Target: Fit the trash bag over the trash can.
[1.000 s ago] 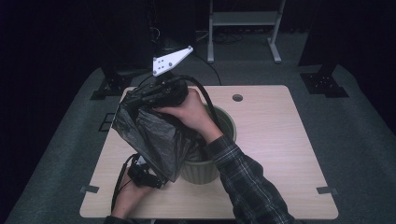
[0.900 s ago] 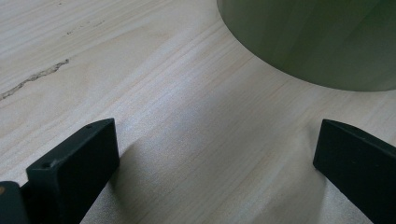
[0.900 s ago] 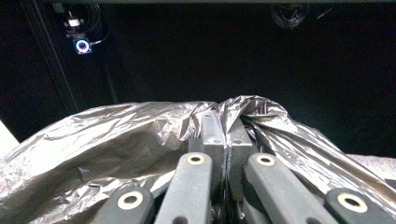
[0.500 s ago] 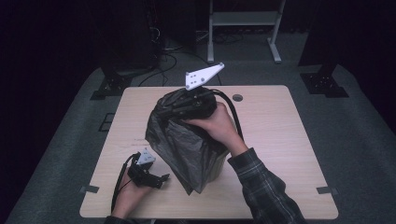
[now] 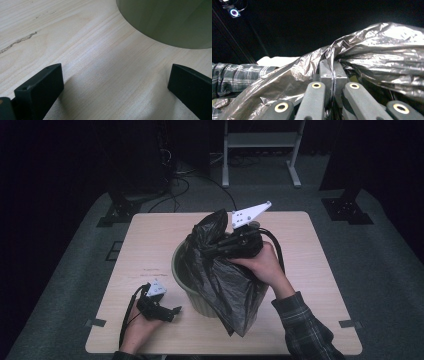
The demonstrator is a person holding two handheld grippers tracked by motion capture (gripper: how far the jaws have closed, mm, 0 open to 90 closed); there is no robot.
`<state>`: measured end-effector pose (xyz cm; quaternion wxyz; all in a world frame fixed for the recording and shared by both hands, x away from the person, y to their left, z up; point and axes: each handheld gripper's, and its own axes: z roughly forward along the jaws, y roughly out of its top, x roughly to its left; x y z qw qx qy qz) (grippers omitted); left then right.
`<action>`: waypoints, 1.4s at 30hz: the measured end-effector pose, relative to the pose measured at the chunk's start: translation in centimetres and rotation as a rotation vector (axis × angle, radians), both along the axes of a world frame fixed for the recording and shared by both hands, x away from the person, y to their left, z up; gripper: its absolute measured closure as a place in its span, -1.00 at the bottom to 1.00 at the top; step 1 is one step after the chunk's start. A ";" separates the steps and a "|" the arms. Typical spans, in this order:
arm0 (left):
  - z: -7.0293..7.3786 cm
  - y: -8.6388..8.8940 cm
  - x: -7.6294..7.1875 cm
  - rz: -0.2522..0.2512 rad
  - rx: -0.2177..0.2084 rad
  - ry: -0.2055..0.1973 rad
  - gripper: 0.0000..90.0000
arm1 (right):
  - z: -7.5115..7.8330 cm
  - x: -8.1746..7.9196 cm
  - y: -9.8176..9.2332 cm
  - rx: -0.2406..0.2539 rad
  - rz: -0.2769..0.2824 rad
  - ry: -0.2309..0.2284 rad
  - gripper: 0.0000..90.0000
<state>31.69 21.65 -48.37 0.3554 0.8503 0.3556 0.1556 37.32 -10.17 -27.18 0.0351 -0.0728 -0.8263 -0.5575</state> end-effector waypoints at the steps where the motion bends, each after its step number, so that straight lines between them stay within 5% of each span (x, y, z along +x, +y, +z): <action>1: 0.0 0.0 0.0 0.000 0.000 0.000 -1.00 | -0.1 -0.1 -0.4 0.002 -0.002 0.002 0.99; 26: 0.3 0.4 -0.2 -0.006 -0.003 0.001 -1.00 | -2.6 -1.7 -6.3 -0.043 -0.065 0.015 0.99; 32: 2.5 1.1 -0.5 -0.007 0.000 -0.038 -1.00 | -3.0 -1.7 -7.6 -0.042 -0.077 0.024 0.99; 37: 4.7 1.9 -0.9 -0.036 -0.067 -0.068 -1.00 | -2.9 -1.7 -7.9 -0.038 -0.080 0.019 0.99; 42: 6.7 2.6 -1.4 -0.078 -0.091 -0.089 -1.00 | -2.9 -1.6 -8.1 -0.036 -0.084 0.018 0.99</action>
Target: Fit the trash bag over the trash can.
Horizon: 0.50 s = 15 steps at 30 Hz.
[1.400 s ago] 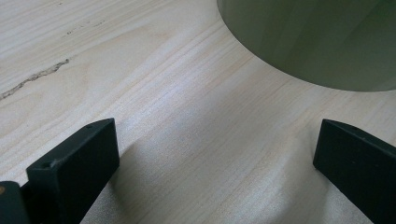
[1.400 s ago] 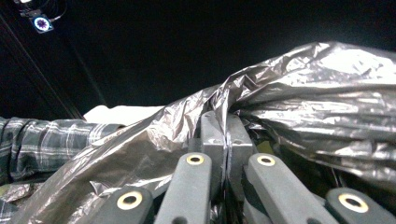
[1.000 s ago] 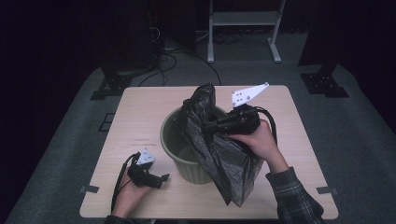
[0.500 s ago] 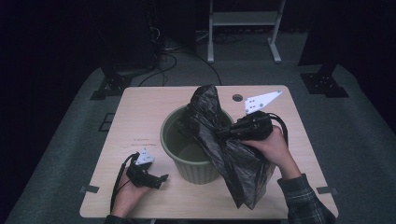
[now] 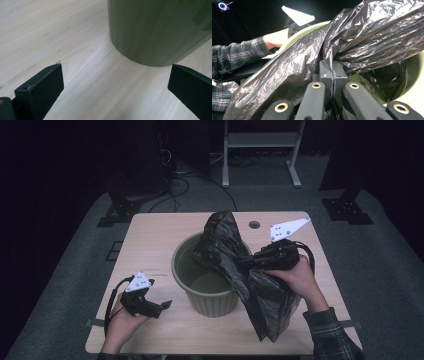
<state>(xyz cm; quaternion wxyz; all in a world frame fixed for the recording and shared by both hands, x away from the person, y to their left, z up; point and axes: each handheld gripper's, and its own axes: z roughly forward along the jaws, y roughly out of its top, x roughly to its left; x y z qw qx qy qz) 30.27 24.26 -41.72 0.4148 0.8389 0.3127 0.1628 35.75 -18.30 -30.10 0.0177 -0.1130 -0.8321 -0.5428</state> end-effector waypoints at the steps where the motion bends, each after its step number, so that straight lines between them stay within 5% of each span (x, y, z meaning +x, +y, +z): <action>1: 0.4 0.1 -0.1 -0.006 -0.002 -0.002 -1.00 | 0.0 0.0 0.0 0.000 -0.003 -0.001 0.99; 15: 8.0 -0.3 -0.9 -0.111 -0.066 -0.049 -0.91 | 0.1 0.1 0.0 -0.005 -0.005 0.000 0.99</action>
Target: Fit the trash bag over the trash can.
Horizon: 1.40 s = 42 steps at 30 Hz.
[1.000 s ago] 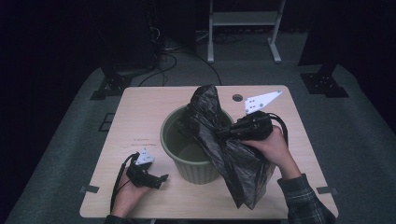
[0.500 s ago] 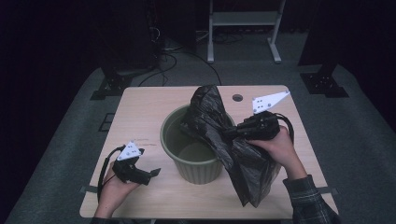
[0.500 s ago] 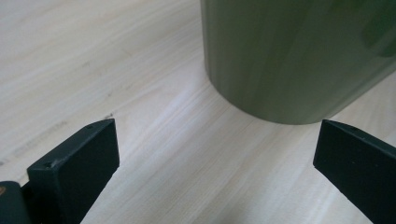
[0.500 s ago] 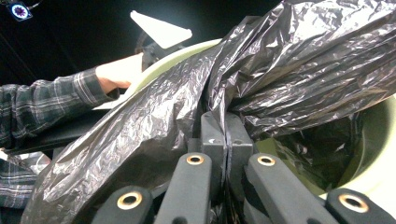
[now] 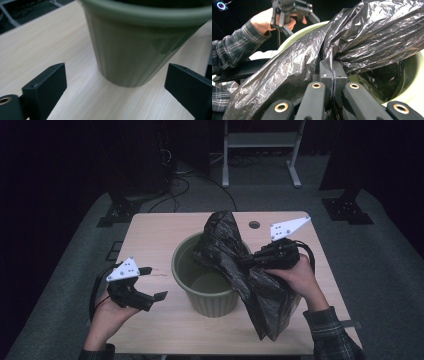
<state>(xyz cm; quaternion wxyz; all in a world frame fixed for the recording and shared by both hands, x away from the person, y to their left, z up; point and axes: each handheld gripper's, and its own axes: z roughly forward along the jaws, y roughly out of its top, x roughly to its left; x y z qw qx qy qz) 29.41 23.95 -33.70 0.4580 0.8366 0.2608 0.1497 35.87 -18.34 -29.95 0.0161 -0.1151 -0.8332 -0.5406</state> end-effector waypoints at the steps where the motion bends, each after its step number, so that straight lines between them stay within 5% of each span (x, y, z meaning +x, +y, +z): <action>1: 0.5 -0.1 0.2 -0.008 -0.002 -0.005 -0.87 | 0.0 0.0 -0.1 0.001 0.002 -0.003 0.99; 11: 4.0 -1.3 2.7 -0.055 -0.069 -0.028 -0.57 | 0.0 0.1 0.1 0.005 0.008 0.001 0.99; 21: 6.4 -4.3 5.0 -0.112 -0.071 -0.063 -0.09 | -0.1 0.2 0.1 0.006 0.010 0.007 0.99; 34: 10.0 -9.2 9.0 -0.167 -0.078 -0.109 -0.06 | -0.2 0.4 0.3 0.007 0.020 0.011 0.99; 42: 10.4 -12.0 11.5 -0.190 -0.096 -0.091 -0.06 | -0.3 0.4 0.4 0.009 0.030 0.014 0.99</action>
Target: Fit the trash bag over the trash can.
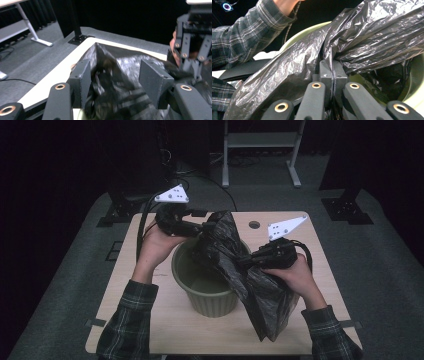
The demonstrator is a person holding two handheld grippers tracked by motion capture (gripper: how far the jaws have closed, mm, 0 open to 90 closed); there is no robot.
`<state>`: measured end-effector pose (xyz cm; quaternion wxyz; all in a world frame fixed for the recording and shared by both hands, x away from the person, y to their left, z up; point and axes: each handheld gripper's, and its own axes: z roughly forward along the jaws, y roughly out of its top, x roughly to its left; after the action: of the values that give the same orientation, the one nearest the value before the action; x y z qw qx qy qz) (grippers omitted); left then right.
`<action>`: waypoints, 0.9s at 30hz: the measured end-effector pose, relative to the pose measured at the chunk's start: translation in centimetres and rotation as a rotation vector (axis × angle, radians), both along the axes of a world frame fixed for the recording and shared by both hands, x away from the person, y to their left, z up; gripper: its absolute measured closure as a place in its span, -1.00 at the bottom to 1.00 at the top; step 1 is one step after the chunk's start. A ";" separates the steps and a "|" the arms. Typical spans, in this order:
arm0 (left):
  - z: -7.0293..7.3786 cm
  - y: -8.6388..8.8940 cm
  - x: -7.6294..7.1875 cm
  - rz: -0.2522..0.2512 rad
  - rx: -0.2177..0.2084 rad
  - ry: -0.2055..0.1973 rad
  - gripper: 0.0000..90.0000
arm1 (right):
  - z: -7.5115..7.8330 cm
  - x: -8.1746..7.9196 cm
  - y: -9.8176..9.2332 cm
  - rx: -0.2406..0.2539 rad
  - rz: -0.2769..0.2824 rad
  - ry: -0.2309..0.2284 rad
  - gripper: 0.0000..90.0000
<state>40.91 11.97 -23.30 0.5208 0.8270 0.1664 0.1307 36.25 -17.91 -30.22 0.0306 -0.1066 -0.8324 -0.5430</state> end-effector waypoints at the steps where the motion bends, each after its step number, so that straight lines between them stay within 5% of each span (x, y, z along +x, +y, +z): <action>1: 0.0 -0.3 0.3 0.001 0.000 0.003 -0.07 | 0.0 0.0 0.0 0.001 0.002 -0.001 0.99; 7: -0.6 -2.3 1.7 0.010 0.043 0.027 -0.09 | -0.1 0.1 0.1 0.003 0.010 0.002 0.99; 12: -2.0 -2.9 1.5 -0.003 0.095 0.044 -0.09 | 0.2 -0.1 0.1 0.018 0.025 -0.005 0.99; 16: -3.2 -2.4 0.5 -0.004 0.138 0.046 -0.09 | 0.6 -0.2 -0.2 0.049 0.034 -0.007 0.99; 27: -5.2 -0.5 -3.1 -0.035 0.165 0.034 -0.09 | 1.6 -0.2 -0.1 0.080 0.004 -0.038 0.99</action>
<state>37.84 11.49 -28.45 0.4500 0.8721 0.1494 0.1210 36.09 -17.97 -28.59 0.0204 -0.0932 -0.8106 -0.5778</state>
